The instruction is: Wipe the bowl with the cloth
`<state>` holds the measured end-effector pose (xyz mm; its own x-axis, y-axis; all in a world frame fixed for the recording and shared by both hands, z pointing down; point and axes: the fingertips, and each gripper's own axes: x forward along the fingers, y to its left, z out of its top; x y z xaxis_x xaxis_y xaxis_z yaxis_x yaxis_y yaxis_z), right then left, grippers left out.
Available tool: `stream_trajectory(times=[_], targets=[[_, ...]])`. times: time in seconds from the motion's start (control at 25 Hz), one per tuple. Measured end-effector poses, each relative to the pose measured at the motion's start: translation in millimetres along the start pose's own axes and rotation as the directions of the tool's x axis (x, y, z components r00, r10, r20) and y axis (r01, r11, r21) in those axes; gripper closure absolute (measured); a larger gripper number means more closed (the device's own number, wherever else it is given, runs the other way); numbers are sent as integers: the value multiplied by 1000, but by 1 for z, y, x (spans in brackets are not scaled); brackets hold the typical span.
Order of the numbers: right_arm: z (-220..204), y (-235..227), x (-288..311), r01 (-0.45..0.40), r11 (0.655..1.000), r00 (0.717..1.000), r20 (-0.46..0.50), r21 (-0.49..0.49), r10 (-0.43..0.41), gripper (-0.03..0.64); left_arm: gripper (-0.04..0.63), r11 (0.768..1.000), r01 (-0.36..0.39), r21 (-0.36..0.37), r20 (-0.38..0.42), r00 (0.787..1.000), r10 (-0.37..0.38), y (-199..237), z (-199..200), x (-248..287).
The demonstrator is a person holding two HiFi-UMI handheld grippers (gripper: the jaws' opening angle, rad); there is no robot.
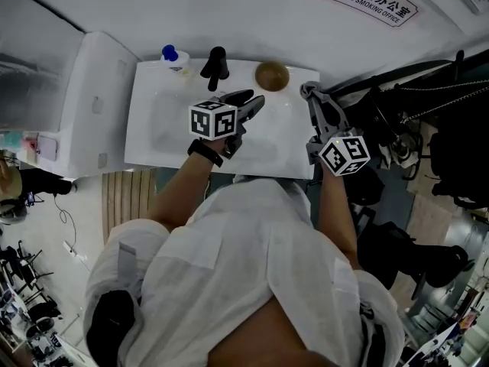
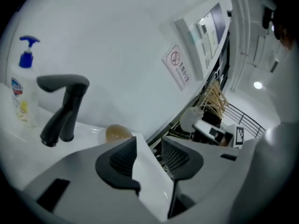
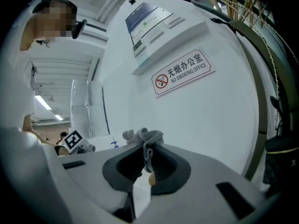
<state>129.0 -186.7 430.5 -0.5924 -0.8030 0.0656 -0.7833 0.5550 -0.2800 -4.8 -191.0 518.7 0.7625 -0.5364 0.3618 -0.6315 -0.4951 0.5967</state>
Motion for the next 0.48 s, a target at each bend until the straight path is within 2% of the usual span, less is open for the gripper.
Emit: stream_trajectory(times=[0.12, 0.24, 0.36, 0.48], targets=[[5, 8, -1, 5, 999, 1000, 12, -43, -5, 577, 427, 997, -2, 77, 100, 995, -6, -10, 23, -35], [12, 14, -5, 28, 994, 999, 25, -107, -26, 577, 453, 976, -59, 210, 216, 976, 12, -13, 52, -69], [21, 16, -13, 63, 986, 997, 47, -152, -56, 577, 510, 939, -138, 315, 323, 946, 31, -13, 78, -103], [30, 14, -21, 108, 977, 993, 70, -186, -97, 577, 563, 882, -260, 393, 412, 907, 84, -6, 97, -134]])
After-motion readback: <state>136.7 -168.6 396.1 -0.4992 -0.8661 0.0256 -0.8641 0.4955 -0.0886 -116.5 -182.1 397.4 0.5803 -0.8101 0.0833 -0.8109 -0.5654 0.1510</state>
